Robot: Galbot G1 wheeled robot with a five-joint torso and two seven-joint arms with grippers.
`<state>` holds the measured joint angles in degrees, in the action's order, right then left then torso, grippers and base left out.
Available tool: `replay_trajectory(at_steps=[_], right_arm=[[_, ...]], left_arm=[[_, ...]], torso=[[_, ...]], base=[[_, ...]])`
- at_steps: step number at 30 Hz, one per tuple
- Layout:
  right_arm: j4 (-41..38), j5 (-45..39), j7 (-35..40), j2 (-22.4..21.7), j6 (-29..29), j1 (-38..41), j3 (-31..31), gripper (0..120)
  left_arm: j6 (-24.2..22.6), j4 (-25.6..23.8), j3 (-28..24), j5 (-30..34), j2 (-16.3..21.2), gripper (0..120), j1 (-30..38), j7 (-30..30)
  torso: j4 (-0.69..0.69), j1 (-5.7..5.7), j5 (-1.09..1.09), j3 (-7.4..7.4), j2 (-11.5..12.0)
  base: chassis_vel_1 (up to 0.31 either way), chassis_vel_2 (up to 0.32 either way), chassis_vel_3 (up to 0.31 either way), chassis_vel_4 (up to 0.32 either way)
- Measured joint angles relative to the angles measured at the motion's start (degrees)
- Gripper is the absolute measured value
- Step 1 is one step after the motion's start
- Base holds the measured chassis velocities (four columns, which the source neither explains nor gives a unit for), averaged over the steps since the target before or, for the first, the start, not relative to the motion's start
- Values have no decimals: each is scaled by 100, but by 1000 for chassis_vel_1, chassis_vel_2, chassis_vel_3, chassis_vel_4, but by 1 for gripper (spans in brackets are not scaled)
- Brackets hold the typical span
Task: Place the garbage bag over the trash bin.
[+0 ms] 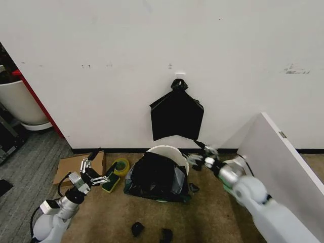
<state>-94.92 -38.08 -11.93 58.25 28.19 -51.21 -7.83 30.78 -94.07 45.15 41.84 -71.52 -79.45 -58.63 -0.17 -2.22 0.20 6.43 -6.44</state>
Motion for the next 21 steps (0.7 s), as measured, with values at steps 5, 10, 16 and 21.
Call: replay_trajectory(at_steps=[5,10,16,21], right_arm=[[772,716,-385,317,794,1025,378,100],[1395,1333,-680,602,1148,1555,611,100],[2206,2117,-862,958,1273,1914,962,96],[2306,2186,-871,1016,1233,1938,1091,80]], left_arm=[[78,-18,133,-25,-16,100,-64,1],[131,83,174,-43,-20,100,-61,1],[243,200,187,-169,-37,100,-55,32],[302,270,192,-201,-54,100,-61,32]], torso=[[4,0,-2,0,0],[3,0,-3,0,0],[2,0,-1,-1,0],[2,0,-1,-1,0]], base=[[0,0,0,0],[0,0,0,0],[0,0,0,0],[0,0,0,0]])
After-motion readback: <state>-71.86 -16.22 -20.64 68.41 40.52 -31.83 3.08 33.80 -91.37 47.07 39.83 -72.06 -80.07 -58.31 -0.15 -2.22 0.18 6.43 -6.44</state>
